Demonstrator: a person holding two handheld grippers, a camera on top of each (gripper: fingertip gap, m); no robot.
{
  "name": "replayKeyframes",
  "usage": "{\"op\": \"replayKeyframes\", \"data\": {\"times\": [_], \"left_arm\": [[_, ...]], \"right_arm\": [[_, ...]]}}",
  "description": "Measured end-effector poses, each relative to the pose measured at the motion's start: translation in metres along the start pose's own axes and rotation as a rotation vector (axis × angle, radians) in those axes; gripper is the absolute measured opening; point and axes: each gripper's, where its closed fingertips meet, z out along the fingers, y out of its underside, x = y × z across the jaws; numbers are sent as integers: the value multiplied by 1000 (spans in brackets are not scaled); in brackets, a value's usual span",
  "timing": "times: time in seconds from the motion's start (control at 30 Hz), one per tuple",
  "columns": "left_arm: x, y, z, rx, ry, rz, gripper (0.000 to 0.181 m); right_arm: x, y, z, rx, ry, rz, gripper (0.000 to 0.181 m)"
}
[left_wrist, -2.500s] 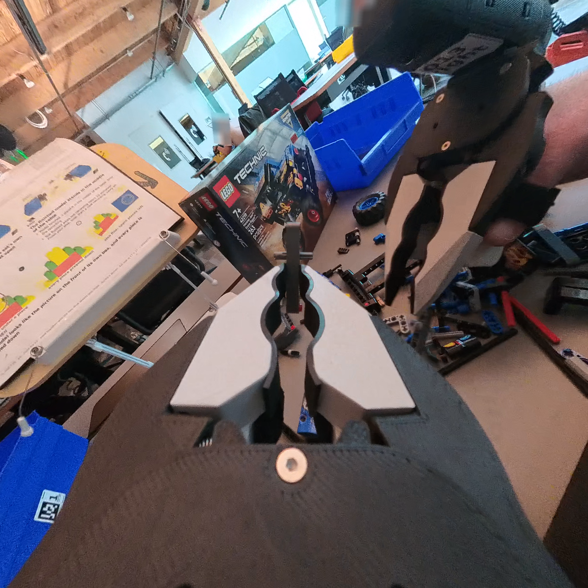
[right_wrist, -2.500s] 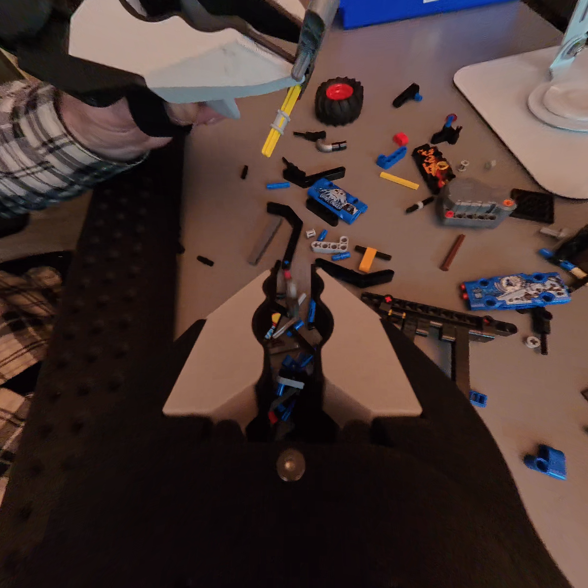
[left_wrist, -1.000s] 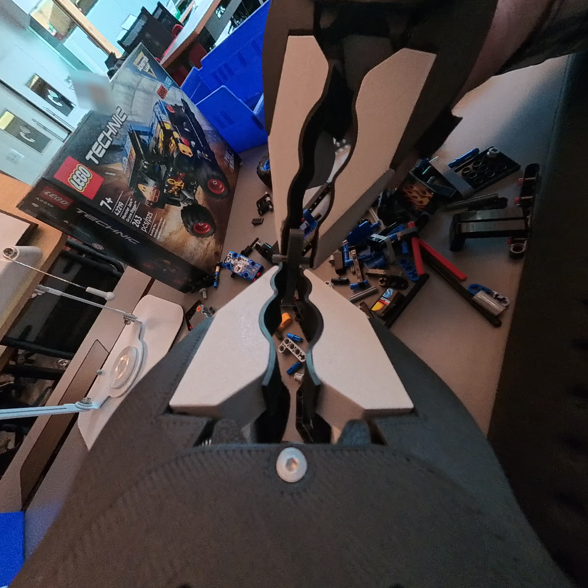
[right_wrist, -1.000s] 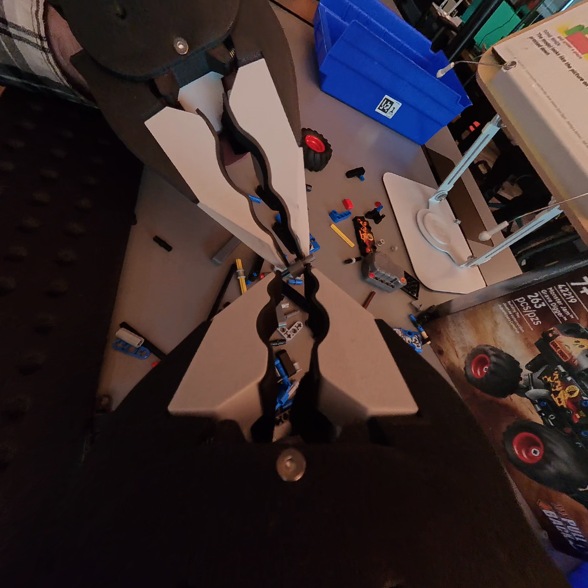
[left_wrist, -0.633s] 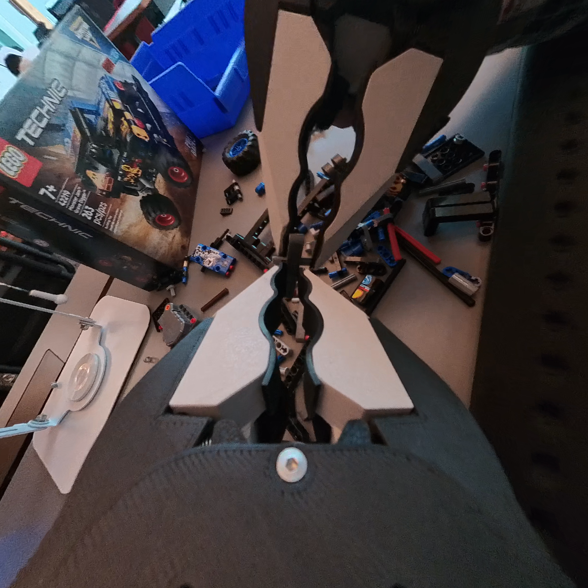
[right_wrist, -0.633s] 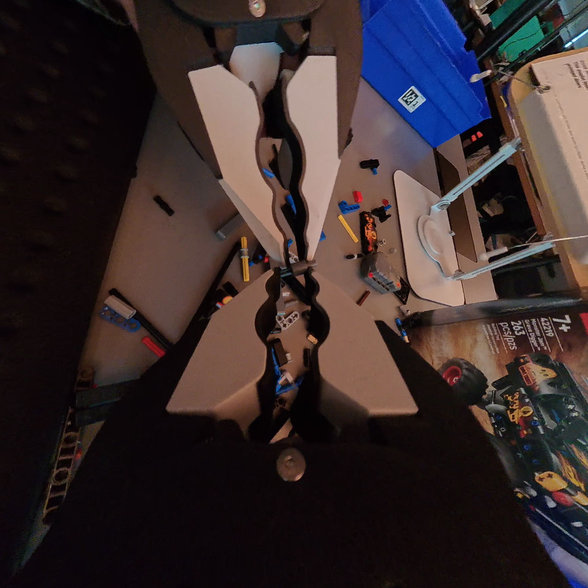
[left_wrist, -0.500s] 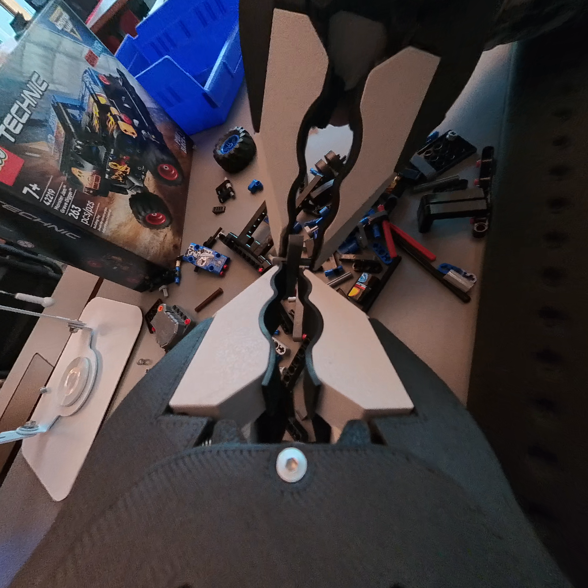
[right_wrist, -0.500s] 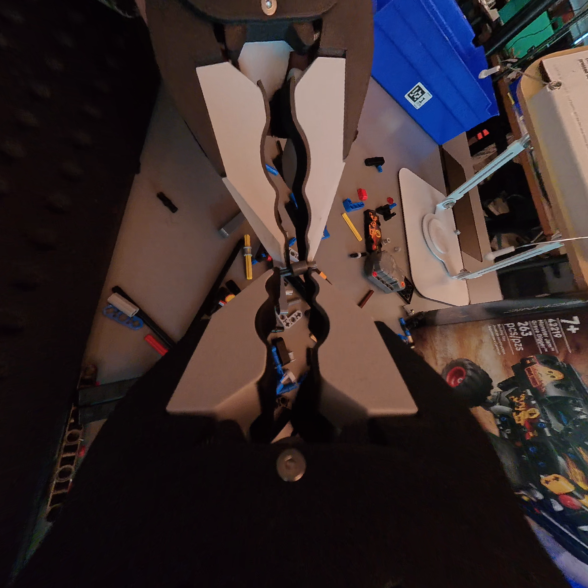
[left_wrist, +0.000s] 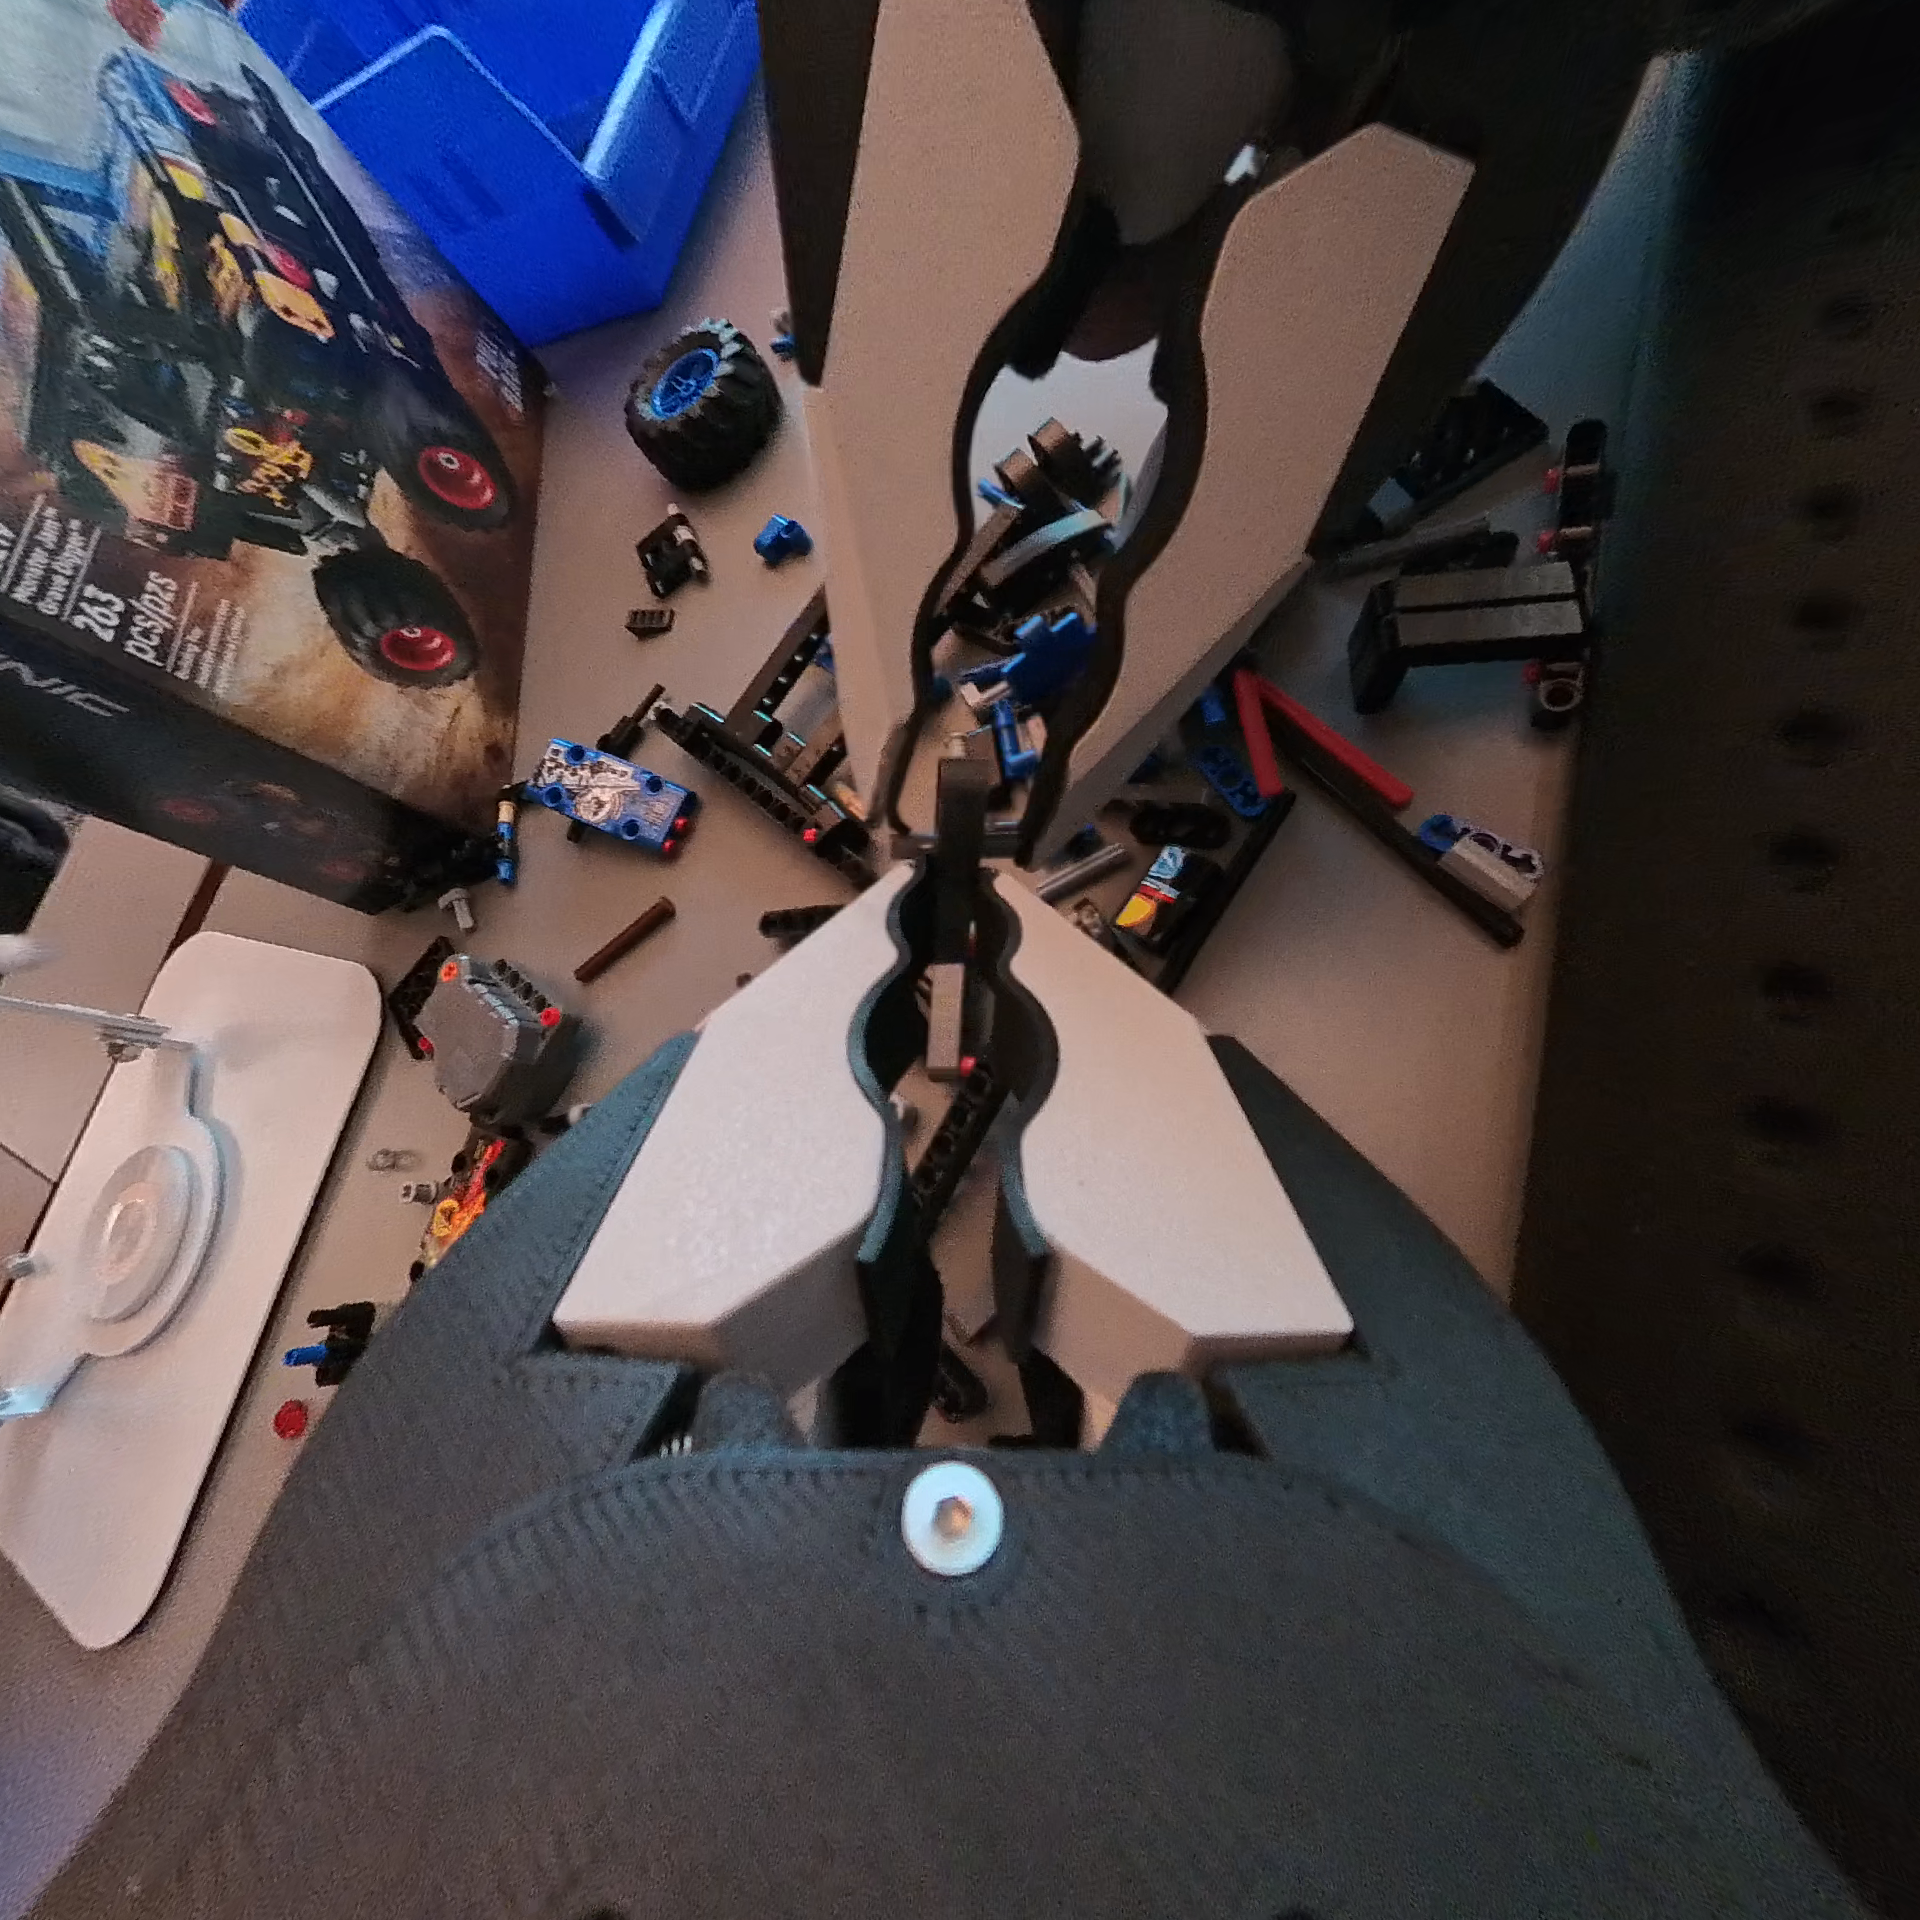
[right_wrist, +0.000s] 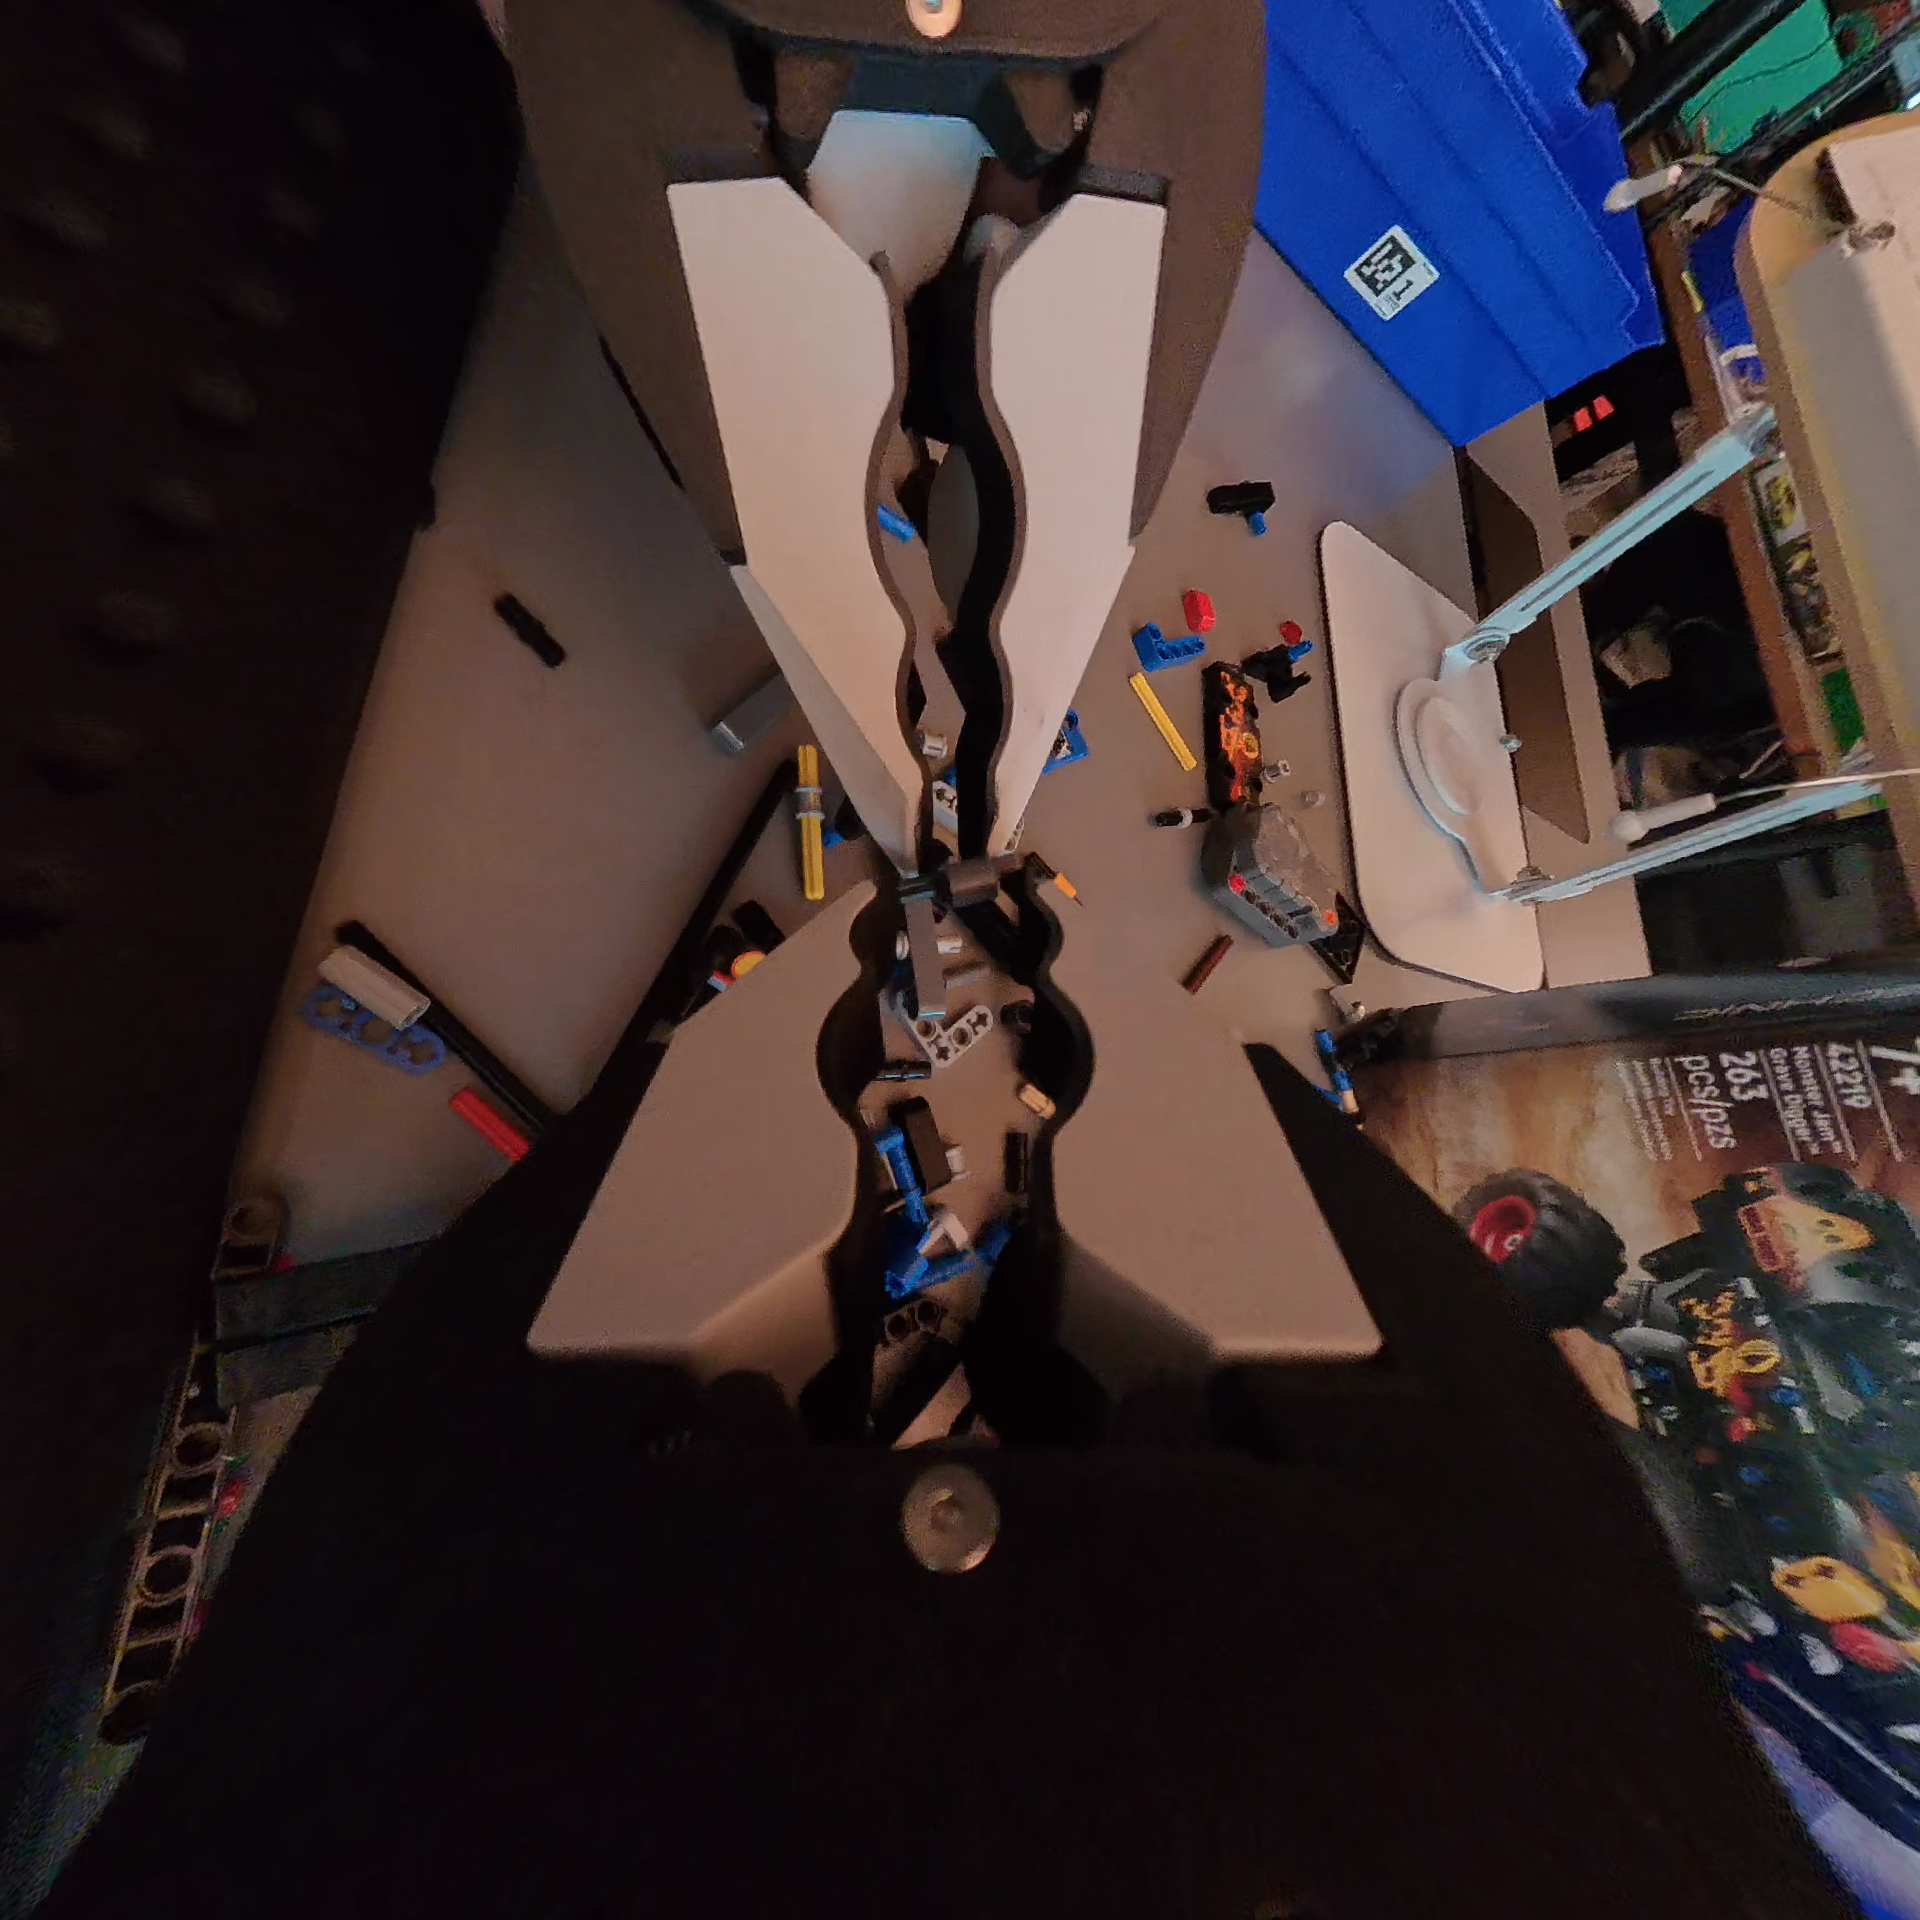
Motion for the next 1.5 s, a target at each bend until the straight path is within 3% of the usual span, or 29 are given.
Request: {"op": "replayKeyframes", "data": {"times": [0.1,0.33,0.53,0.8,1.03,1.37,1.43,1.5], "left_arm": [[3,-1,0,8,21,-19,5],[4,0,2,1,25,-16,4],[9,13,12,-81,19,27,4],[11,17,17,-105,10,27,4],[5,19,20,-121,-32,35,4],[13,21,21,-121,-7,54,4],[14,21,23,-118,1,52,4],[14,20,23,-118,2,47,4]], "right_arm": [[-1,-1,-2,-1,21,-41,25],[-5,-1,-1,-4,6,-66,17],[-12,9,9,-73,-23,-57,16],[-15,14,12,-4,-172,162,15],[-11,19,15,16,-180,234,16],[-14,19,2,42,-200,144,16],[-20,21,3,26,-216,113,9],[-24,27,6,-25,-221,83,15]]}}
